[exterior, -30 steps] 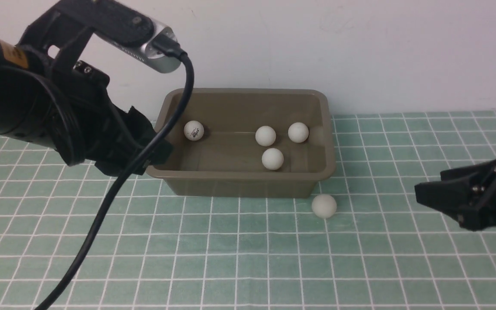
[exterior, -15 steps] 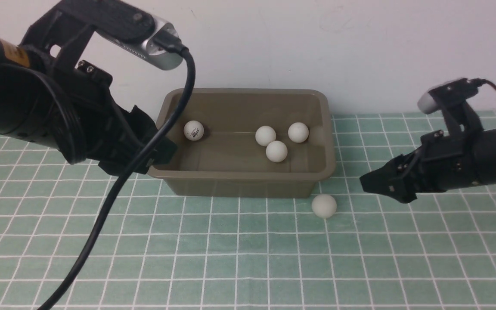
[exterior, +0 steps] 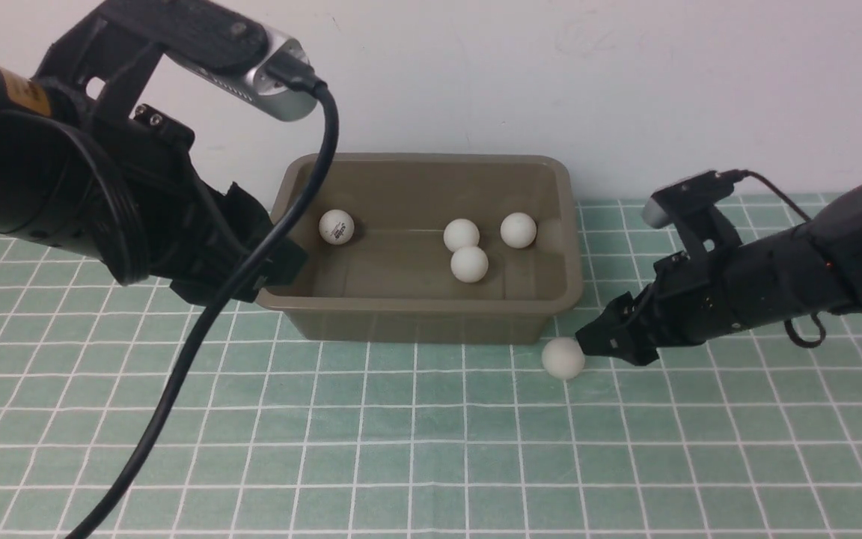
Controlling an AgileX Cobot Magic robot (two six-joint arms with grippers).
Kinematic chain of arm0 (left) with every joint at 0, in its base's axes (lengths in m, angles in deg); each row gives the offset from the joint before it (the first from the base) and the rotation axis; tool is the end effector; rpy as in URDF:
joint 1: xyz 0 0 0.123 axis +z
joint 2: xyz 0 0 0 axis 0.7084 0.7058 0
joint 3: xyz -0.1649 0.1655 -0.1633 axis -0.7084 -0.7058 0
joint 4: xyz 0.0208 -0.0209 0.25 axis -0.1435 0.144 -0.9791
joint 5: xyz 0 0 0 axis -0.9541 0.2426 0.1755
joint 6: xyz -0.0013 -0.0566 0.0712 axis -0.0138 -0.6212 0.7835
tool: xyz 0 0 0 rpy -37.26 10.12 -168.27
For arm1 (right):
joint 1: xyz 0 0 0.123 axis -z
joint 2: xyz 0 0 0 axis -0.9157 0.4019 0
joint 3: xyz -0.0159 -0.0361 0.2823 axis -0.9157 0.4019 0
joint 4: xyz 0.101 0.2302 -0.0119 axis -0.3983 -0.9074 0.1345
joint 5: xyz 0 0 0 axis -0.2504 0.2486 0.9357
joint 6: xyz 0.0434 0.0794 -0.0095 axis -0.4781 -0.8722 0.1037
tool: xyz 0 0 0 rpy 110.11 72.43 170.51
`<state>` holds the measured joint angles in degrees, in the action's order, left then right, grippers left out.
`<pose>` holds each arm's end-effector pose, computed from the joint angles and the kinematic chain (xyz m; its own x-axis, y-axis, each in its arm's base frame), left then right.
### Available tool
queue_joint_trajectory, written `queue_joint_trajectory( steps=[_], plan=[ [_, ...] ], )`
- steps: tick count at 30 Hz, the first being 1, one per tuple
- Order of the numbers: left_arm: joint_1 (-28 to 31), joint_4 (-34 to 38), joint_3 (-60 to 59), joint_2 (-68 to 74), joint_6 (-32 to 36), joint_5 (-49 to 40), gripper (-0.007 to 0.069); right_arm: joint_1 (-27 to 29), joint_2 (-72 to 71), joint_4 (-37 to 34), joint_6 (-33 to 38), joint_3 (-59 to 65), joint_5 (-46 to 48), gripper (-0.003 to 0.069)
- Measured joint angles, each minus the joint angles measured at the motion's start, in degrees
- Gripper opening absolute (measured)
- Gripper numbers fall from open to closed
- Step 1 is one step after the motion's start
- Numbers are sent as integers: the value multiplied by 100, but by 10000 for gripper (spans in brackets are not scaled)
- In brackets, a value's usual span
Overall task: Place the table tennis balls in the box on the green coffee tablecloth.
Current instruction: 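Reach for and grasp a ping pong ball on the table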
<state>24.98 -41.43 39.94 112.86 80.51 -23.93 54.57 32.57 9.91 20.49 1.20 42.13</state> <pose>0.2230 -0.1067 0.3811 -0.5775 0.4376 -0.6892 0.6349 0.7714 -0.0423 0.3407 0.1196 0.1644 -0.6783 -0.4236 -0.6004 -0.6746 0.6829 0.2804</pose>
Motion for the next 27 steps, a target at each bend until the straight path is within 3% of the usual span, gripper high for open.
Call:
queue_joint_trajectory(
  steps=[13, 27],
  plan=[
    [0, 67, 0, 0, -5, 0, 395, -335, 304, -466, 613, -19, -618, 459],
    [0, 166, 0, 0, -5, 0, 395, -336, 621, -1022, 1189, -35, -730, 459]
  ],
)
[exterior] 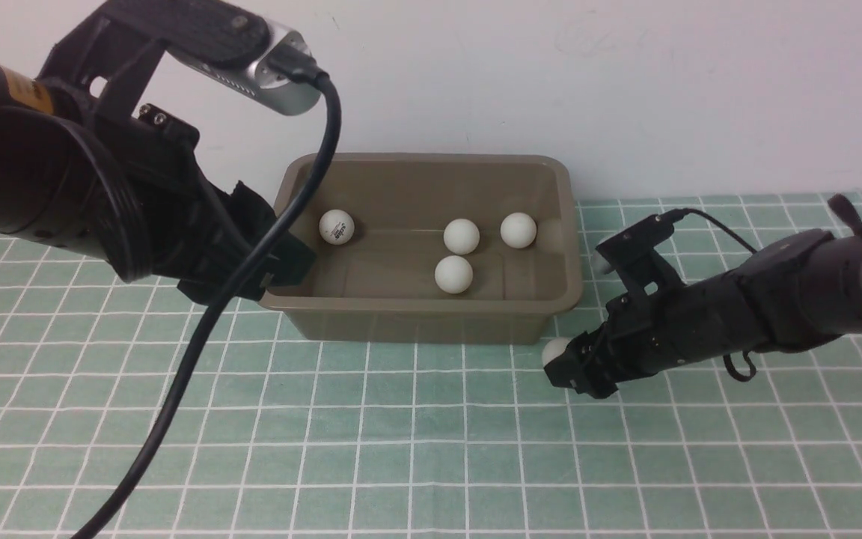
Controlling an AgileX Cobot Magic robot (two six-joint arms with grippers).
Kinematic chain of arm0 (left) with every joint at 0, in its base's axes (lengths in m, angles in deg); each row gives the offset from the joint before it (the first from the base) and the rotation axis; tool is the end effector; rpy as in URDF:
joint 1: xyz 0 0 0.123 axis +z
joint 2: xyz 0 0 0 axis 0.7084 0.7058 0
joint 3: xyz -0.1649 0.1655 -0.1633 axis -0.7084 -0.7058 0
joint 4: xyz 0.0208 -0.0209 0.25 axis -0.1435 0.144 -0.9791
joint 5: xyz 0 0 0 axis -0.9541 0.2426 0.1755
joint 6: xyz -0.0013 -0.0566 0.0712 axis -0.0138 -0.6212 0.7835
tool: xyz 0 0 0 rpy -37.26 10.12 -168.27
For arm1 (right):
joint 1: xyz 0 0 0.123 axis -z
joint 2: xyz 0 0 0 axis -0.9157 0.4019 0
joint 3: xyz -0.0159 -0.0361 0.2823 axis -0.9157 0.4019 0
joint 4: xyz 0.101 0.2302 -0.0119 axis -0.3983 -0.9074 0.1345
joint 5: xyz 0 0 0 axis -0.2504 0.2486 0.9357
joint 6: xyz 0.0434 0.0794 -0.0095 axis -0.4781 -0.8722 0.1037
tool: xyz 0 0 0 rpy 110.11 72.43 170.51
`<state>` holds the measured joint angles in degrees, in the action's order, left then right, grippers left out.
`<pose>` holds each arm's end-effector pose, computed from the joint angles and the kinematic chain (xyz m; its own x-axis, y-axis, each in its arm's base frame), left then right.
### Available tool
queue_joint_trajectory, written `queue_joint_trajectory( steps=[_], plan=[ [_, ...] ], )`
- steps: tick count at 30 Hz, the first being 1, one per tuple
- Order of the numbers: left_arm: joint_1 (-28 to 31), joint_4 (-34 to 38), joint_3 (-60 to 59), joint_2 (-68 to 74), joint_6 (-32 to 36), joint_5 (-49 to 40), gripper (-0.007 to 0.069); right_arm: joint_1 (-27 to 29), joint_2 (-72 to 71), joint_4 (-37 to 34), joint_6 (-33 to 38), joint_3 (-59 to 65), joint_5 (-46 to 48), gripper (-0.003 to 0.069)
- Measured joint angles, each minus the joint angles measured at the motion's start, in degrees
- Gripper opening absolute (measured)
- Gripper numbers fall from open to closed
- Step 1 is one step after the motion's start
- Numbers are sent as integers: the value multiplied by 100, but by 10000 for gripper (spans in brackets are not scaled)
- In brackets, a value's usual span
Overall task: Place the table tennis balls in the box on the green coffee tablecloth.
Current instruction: 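Reach for and grasp a ping pong ball on the table, then release the ping pong ball into the bin and lift the gripper away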
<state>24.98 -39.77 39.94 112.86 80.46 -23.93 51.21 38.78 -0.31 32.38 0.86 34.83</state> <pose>0.2223 -0.1086 0.3818 -0.5838 0.4197 -0.6950 0.6360 0.7685 -0.0701 0.3509 0.1388 0.1302 -0.6376 -0.4473 -0.6272 -0.6941 0.6867 0.2158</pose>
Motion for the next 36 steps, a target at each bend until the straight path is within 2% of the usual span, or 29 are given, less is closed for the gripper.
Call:
queue_joint_trajectory(
  steps=[5, 8, 12, 17, 20, 24, 27, 30, 33, 36],
  plan=[
    [0, 81, 0, 0, 0, 0, 395, 0, 0, -324, 168, -20, 17, 448],
    [0, 132, 0, 0, 0, 0, 395, 0, 0, -390, 74, -43, -38, 351],
    [0, 154, 0, 0, -5, 0, 395, 0, -6, -304, 56, -50, -44, 350],
    [0, 209, 0, 0, -5, 0, 395, 163, -266, 238, -108, -50, -109, 350],
    [0, 304, 0, 0, -5, 0, 395, 623, -763, 986, -651, -50, -88, 350],
    [0, 331, 0, 0, 16, 6, 395, 996, -1110, 1226, -1061, -56, 82, 350],
    [0, 358, 0, 0, 67, 38, 395, 1039, -1243, 840, -934, -255, 567, 350],
    [0, 378, 0, 0, 138, 127, 395, 843, -1182, 259, -560, -557, 1051, 350],
    [0, 385, 0, 0, 188, 199, 395, 456, -948, -328, -286, -1018, 1317, 350],
    [0, 385, 0, 0, 200, 213, 395, 200, -697, -451, -269, -1462, 1338, 350]
  ],
)
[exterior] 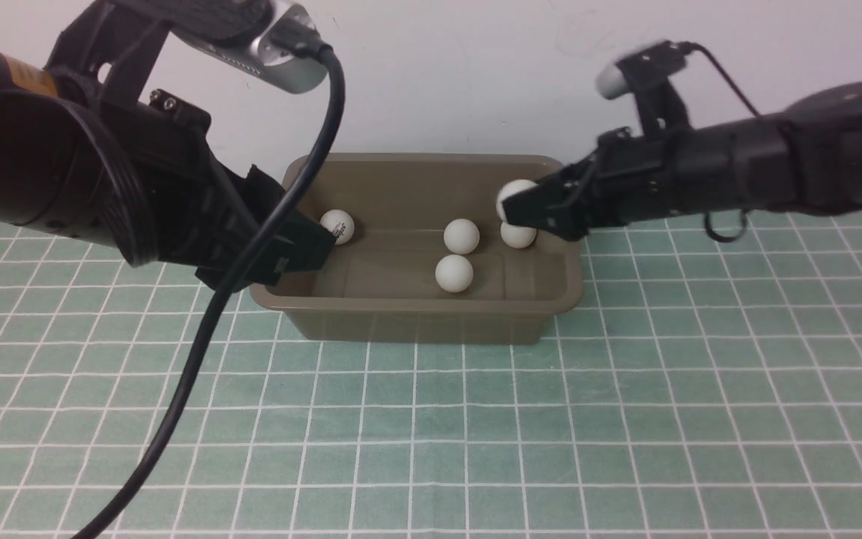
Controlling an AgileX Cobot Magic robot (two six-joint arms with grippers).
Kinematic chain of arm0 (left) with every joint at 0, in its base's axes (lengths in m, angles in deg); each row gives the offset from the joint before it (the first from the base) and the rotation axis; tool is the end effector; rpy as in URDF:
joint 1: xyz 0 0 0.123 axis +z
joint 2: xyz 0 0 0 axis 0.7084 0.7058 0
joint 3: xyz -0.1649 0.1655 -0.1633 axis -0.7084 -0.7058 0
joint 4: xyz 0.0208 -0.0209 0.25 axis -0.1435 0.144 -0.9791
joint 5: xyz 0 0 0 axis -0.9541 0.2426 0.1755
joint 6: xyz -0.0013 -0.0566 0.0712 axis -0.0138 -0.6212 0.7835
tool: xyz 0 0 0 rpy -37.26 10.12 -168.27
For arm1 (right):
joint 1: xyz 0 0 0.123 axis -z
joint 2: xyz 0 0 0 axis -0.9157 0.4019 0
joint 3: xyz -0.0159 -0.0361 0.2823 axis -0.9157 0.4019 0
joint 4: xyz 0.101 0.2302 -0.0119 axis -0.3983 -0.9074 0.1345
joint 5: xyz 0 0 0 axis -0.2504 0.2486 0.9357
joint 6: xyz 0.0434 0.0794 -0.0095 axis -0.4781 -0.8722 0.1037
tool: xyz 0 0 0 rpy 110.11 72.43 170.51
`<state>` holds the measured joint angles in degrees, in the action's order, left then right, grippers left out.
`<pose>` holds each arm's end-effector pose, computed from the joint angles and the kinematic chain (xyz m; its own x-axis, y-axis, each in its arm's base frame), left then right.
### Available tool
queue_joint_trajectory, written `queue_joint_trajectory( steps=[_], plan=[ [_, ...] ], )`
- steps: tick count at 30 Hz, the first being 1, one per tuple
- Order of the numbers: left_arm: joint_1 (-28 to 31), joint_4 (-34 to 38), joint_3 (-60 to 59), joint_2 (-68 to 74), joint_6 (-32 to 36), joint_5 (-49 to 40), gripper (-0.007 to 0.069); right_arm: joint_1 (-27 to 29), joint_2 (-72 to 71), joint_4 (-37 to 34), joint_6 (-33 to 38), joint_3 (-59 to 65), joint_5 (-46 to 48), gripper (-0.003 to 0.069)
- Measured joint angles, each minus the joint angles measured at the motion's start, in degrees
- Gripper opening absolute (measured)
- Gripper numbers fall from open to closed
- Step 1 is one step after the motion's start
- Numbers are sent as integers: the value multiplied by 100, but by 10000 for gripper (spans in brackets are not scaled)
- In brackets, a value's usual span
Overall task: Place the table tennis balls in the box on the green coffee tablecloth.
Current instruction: 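Release the ping pong ball into the bin and lift the gripper away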
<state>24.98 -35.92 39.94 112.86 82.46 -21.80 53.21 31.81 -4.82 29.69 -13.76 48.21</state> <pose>0.2232 -0.1131 0.3857 -0.5580 0.3877 -0.7337 0.6509 0.7529 -0.0971 0.3797 0.1501 0.2516 -0.4488 -0.2731 -0.8509 -0.7880 0.5699 0.2327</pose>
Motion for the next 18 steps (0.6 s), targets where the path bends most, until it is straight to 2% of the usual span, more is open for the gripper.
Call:
queue_joint_trajectory(
  steps=[6, 9, 14, 18],
  plan=[
    [0, 0, 0, 6, 0, 0, 395, -240, 591, 57, 0, -608, -81, 353],
    [0, 0, 0, 18, 0, 4, 395, -244, 667, -56, 0, -647, -370, 444],
    [0, 6, 0, 67, 0, 40, 395, -116, 565, -73, 5, -653, -621, 537],
    [0, 6, 0, 91, 0, 46, 395, 157, 266, 235, 5, -653, -710, 547]
  ],
)
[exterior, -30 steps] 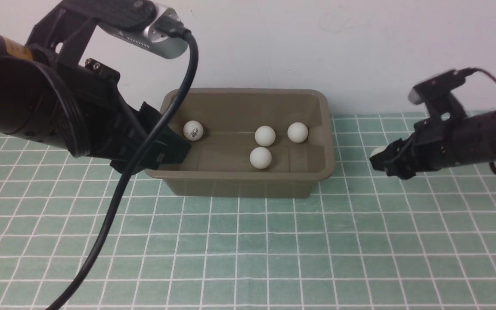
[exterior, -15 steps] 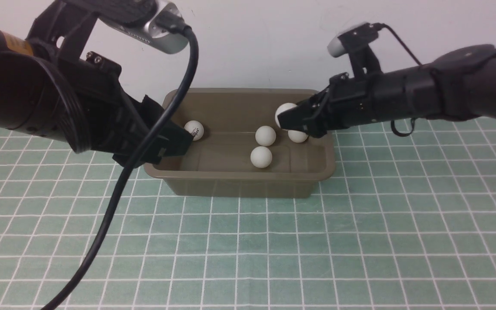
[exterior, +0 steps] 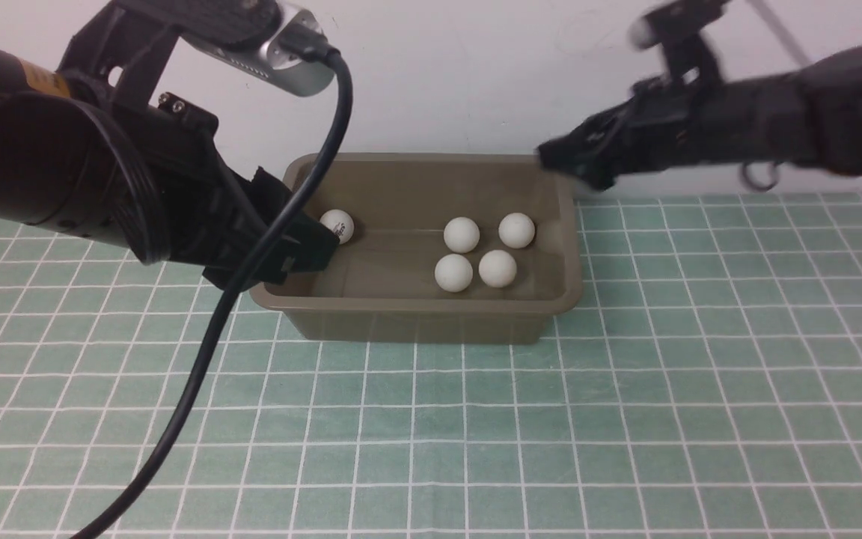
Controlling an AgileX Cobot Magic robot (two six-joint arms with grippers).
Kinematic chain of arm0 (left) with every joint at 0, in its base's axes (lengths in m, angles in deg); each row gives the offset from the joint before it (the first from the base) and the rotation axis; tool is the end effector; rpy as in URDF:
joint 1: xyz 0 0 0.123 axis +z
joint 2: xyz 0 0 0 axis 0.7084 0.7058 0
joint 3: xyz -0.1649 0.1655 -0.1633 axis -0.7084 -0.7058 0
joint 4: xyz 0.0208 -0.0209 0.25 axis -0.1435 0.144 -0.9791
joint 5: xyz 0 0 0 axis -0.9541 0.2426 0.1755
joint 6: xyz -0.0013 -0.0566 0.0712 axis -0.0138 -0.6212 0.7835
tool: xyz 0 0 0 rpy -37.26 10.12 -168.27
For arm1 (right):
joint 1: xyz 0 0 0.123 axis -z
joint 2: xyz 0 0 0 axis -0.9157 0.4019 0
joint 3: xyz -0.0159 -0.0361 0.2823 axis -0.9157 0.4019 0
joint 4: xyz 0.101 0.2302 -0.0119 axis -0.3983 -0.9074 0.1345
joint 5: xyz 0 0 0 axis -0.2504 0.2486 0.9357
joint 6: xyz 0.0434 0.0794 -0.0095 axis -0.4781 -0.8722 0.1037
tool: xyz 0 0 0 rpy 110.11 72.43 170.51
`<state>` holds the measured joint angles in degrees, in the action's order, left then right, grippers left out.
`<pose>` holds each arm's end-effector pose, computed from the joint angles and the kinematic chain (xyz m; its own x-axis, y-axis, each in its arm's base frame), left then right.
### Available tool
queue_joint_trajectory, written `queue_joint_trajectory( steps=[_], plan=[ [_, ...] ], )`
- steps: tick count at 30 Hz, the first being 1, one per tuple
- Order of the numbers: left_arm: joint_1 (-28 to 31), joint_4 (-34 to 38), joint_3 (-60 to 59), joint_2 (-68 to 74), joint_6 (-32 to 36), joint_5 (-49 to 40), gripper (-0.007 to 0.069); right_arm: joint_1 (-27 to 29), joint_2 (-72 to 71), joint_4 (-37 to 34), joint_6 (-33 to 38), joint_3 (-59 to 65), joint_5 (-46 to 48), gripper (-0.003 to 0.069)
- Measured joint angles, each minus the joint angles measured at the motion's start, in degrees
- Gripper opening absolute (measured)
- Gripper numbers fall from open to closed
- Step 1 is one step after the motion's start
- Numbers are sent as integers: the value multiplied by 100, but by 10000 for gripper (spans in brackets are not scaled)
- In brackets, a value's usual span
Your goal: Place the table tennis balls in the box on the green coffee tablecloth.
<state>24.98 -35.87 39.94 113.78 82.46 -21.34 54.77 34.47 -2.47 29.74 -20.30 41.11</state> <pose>0.2276 -0.1146 0.3822 -0.5655 0.3874 -0.7281 0.6477 0.7551 -0.1013 0.4118 0.1362 0.2632 -0.3797 -0.2780 -0.8824 -0.7335 0.6716 0.1040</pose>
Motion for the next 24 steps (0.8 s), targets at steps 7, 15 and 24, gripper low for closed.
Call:
queue_joint_trajectory(
  steps=[7, 15, 24],
  plan=[
    [0, 0, 0, 2, 0, 25, 395, 1093, -1244, 972, -340, 0, -155, 549],
    [0, 4, 0, 2, 0, 39, 395, 1784, -3110, 1582, -850, 314, -27, 549],
    [0, 4, 0, 2, 0, 46, 395, 1802, -5135, 2564, -2003, 1699, -587, 549]
  ],
)
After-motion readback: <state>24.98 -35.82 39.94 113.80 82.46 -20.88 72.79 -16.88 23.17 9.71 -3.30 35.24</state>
